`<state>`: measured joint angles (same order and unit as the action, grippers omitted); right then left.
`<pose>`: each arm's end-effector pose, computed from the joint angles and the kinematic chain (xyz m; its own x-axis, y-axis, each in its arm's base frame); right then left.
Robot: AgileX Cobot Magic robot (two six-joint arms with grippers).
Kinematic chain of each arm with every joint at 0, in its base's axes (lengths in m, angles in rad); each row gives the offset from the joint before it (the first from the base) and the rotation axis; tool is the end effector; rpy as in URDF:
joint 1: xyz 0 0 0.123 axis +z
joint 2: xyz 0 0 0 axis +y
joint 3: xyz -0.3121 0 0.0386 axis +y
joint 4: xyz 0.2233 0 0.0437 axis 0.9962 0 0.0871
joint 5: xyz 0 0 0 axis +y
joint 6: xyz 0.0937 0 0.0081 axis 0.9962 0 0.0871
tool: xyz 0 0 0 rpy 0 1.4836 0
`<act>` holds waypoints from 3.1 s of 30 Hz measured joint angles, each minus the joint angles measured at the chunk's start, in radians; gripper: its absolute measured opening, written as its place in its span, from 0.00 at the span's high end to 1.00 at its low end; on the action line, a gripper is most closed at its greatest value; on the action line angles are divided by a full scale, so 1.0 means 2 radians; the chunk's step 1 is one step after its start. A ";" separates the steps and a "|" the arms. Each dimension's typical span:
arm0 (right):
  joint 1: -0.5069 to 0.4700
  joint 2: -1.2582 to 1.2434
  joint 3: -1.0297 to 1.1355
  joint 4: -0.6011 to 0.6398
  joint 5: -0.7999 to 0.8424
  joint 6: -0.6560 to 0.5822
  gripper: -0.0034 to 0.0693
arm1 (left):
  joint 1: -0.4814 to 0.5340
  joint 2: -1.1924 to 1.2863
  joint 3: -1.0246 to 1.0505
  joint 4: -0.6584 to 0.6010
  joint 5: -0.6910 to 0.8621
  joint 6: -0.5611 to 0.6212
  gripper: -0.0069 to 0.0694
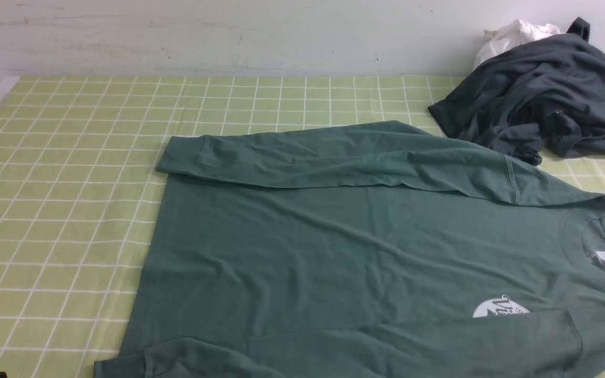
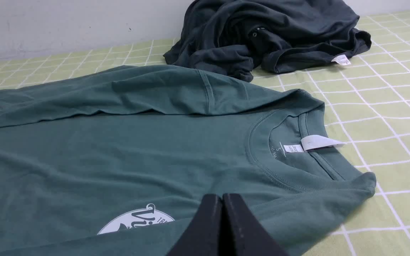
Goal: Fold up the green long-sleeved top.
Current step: Use the left arm to clamp the cuff closest to it
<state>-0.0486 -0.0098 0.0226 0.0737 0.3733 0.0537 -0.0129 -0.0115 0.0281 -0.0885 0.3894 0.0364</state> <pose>0.0013 0.0025 0.1717 -0.2883 0.1362 -0.9478 0.0585 0.9905 0.1245 0.0007 -0.0032 0.1686 -0.3138 -0.0414 -0.9486 0.0305 0.9981 -0.0537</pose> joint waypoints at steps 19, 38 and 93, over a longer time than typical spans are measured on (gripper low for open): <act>0.000 0.000 0.000 0.000 0.000 0.000 0.97 | 0.000 0.000 0.000 0.000 0.000 0.000 0.91; 0.000 0.000 0.000 0.000 -0.001 0.000 0.97 | 0.000 0.000 0.000 0.009 -0.010 0.003 0.91; 0.197 0.529 -0.288 0.146 0.142 -0.261 0.97 | -0.010 0.670 -0.312 -0.136 0.164 0.084 0.59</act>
<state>0.3447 1.0473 -0.5531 0.3664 0.6577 -0.4687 -0.0324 1.3281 -0.5959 -0.3605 0.7181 0.2047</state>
